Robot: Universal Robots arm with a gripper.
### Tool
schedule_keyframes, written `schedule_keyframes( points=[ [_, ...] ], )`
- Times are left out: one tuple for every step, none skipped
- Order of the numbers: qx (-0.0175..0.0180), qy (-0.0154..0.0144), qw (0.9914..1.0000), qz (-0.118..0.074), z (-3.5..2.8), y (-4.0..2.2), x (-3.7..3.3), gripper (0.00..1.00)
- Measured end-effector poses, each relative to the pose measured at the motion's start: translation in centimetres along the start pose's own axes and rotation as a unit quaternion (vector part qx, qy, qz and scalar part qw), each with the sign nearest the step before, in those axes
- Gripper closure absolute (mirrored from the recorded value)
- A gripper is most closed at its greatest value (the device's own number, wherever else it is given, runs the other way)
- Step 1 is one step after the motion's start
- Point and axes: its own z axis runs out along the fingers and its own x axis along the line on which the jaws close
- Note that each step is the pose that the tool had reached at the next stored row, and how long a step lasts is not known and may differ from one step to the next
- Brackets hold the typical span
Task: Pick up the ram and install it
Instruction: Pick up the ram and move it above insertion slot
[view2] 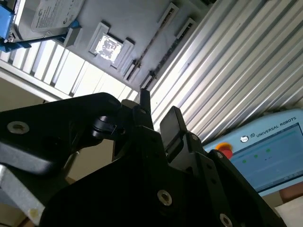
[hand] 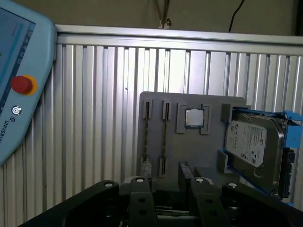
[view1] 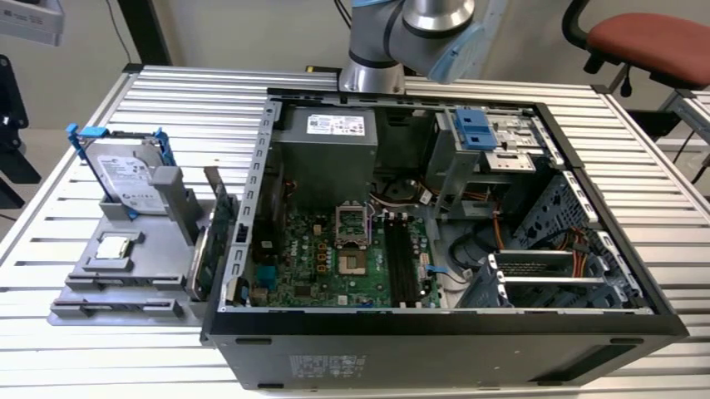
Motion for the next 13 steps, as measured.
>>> schedule_keyframes(
  points=[
    [0.0,0.0,1.0,0.0,0.0,0.0,0.0,0.0],
    [0.0,0.0,1.0,0.0,0.0,0.0,0.0,0.0],
    [0.0,0.0,1.0,0.0,0.0,0.0,0.0,0.0],
    [0.0,0.0,1.0,0.0,0.0,0.0,0.0,0.0],
    [0.0,0.0,1.0,0.0,0.0,0.0,0.0,0.0],
    [-0.0001,-0.0005,1.0,0.0,0.02,-0.01,0.0,0.0],
    [0.0,-0.0018,1.0,-0.001,0.07,-0.01,0.0,0.0],
    [0.0,-0.0029,0.99999,-0.001,0.16,0.0,0.0,0.0],
    [0.0,-0.0035,0.99999,-0.001,0.26,0.0,0.0,0.0],
    [-0.0002,-0.0038,0.99999,-0.001,0.36,0.0,0.0,0.0],
    [-0.0007,-0.0041,0.99999,-0.001,0.46,-0.01,0.0,0.0],
    [-0.0016,-0.0043,0.99999,-0.001,0.54,-0.01,0.01,0.0],
    [-0.0025,-0.0045,0.99999,-0.001,0.63,-0.01,0.01,0.0]
  ],
)
